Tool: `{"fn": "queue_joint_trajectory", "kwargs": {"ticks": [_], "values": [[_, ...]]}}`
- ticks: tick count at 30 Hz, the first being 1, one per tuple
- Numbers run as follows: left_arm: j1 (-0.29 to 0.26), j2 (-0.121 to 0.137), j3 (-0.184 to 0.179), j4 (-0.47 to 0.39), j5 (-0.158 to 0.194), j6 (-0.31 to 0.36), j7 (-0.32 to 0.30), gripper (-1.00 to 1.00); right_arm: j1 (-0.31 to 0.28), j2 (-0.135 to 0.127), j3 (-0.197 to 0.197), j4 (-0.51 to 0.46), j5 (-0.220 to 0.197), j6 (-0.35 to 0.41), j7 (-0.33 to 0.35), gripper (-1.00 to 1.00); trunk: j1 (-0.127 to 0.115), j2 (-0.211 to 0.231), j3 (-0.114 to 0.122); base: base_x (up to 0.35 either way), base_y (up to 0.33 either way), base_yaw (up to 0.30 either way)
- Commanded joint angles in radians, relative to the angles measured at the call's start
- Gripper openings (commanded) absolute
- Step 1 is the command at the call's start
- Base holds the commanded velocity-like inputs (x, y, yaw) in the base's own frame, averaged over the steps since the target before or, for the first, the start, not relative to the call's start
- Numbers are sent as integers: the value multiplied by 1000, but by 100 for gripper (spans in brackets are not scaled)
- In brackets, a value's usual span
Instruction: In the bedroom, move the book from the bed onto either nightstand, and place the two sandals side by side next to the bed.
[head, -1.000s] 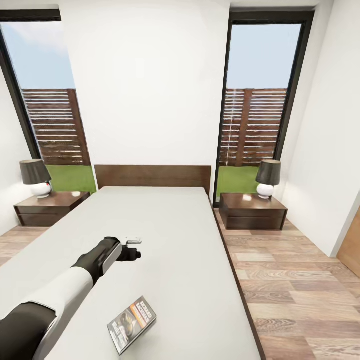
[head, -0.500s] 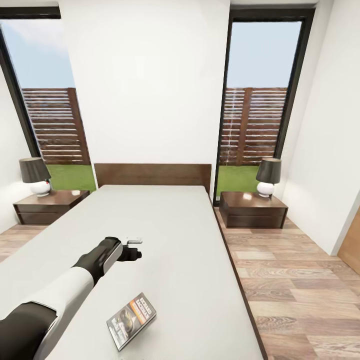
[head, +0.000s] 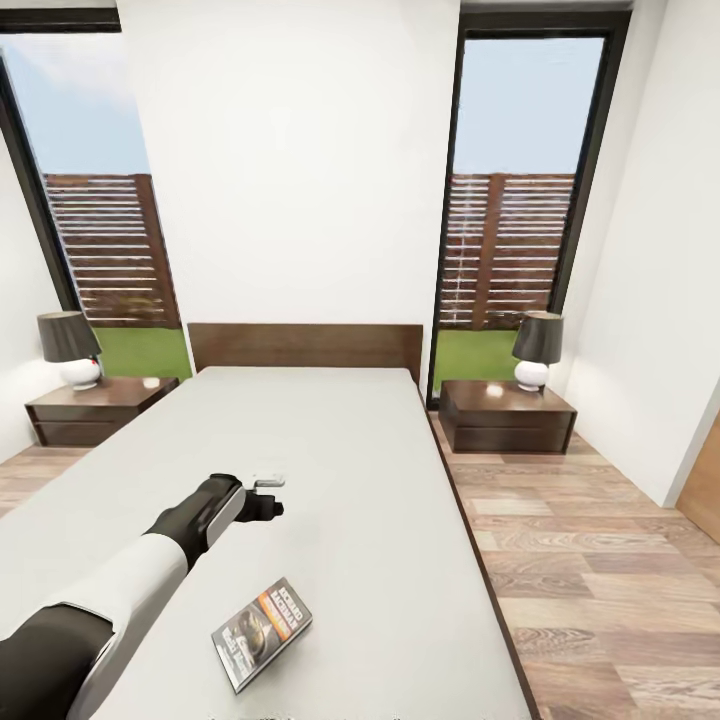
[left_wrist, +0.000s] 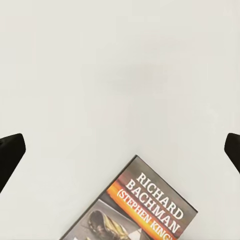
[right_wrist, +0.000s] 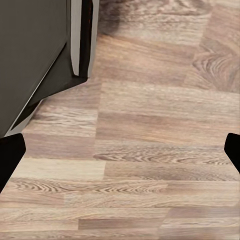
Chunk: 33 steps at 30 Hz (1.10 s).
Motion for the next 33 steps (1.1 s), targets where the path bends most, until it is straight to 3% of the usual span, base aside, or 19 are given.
{"fn": "queue_joint_trajectory", "kwargs": {"ticks": [1, 33], "values": [[-1, 1, -7, -2, 8, 3, 4, 100, 0, 0, 8, 2, -10, -5, 0, 100, 0, -1, -1, 0, 0, 0], [-25, -3, -9, 16, 10, 9, -8, 100, -2, -3, 13, 3, -10, -10, 17, 100, 0, -1, -1, 0, 0, 0]]}}
